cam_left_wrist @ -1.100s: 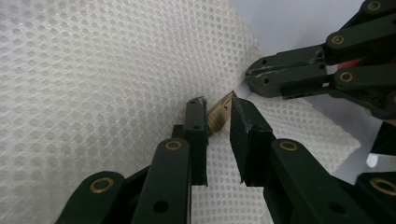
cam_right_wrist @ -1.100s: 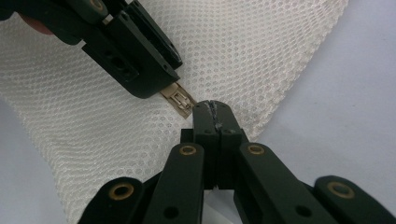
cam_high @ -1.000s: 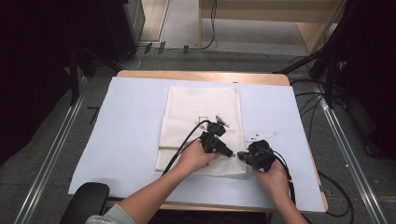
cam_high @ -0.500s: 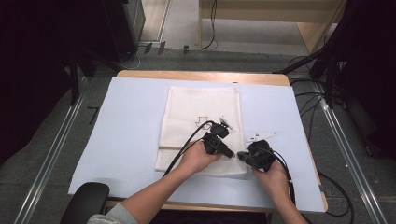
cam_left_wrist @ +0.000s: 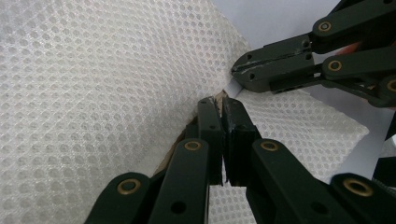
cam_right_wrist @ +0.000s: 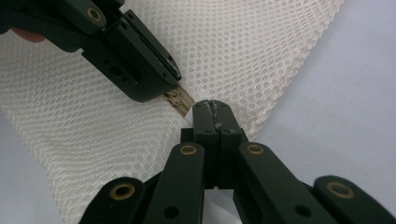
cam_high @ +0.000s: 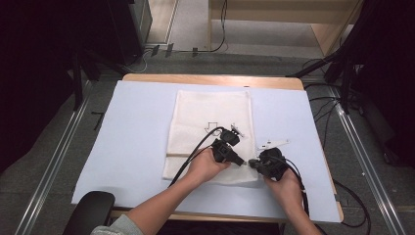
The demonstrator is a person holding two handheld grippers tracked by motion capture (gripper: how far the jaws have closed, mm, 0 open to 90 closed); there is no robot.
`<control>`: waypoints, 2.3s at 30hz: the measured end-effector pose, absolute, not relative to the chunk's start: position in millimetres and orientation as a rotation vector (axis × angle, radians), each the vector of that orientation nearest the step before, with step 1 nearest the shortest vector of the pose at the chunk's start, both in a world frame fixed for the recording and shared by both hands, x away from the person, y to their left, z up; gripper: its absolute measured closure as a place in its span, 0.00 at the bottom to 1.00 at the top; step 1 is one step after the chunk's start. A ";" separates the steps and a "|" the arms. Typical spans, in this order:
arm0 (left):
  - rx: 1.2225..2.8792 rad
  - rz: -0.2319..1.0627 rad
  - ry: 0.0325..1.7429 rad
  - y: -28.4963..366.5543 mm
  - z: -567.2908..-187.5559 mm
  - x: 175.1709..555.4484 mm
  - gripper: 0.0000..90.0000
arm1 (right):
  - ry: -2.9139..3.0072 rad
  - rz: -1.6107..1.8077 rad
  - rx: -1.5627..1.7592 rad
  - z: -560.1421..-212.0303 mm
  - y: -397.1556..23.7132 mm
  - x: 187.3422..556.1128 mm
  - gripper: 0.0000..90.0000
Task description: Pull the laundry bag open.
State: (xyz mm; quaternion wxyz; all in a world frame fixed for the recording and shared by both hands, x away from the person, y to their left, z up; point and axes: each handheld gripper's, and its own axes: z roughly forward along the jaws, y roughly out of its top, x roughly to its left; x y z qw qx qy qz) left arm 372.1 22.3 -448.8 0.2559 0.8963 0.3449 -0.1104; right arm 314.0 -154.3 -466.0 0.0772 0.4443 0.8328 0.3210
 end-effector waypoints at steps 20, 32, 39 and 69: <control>2.383 -0.356 0.975 23.1 -455.1 372.3 0.97 | 2.465 0.922 1.391 -464.1 -148.3 312.2 1.00; 2.420 -0.353 0.922 25.0 -453.0 376.6 0.99 | 2.447 0.907 1.356 -464.8 -146.0 309.1 1.00; 2.432 -0.296 0.967 48.9 -447.3 381.7 0.99 | 2.441 0.911 1.353 -465.5 -147.2 308.2 1.00; 2.386 -0.355 0.982 80.1 -443.6 380.5 0.99 | 2.435 0.942 1.349 -466.9 -149.7 307.9 1.00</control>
